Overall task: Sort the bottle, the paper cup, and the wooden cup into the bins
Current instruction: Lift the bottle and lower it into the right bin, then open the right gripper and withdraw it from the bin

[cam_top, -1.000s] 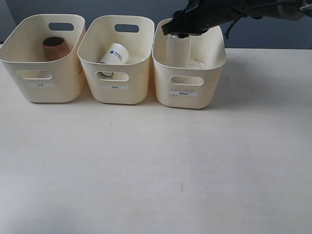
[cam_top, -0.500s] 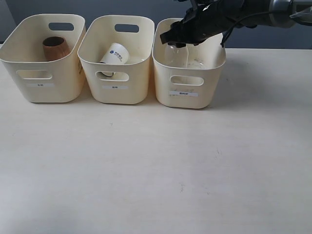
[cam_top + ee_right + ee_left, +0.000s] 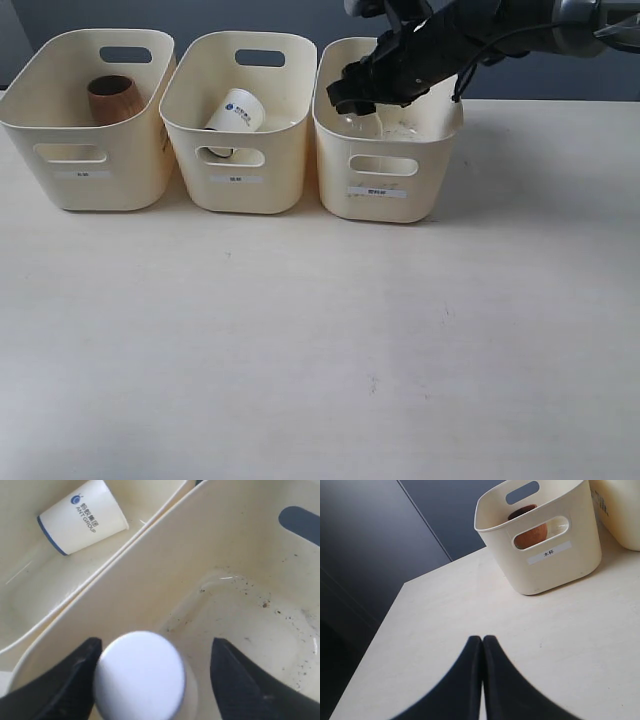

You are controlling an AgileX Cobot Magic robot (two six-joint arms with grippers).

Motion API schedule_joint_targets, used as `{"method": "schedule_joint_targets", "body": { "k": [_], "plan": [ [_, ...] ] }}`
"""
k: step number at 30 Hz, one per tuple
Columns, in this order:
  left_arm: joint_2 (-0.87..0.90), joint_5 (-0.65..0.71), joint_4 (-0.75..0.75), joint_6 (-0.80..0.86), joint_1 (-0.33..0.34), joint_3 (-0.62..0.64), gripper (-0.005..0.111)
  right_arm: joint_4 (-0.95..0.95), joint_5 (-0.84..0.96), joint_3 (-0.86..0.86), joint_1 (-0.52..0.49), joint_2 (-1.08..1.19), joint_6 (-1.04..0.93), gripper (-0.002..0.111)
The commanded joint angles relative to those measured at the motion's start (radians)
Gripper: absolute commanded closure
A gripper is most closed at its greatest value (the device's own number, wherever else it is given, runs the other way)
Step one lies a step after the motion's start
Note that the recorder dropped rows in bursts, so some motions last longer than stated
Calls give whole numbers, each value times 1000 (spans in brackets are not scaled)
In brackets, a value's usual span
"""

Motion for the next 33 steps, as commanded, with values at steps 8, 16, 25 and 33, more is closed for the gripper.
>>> {"method": "schedule_joint_targets", "body": {
  "k": [8, 16, 25, 33],
  "plan": [
    [-3, -3, -4, -6, -5, 2, 107, 1, 20, 2, -5, -57, -2, 46],
    [-3, -3, -4, -6, -5, 2, 107, -1, 75, 2, -5, -196, -2, 49],
    [-3, -3, -4, -6, -5, 2, 107, -154, -163, 403, -7, -635, 90, 109],
    [-3, -3, -4, -6, -5, 2, 107, -138, -203, 929, -7, -1241, 116, 109]
  ]
}}
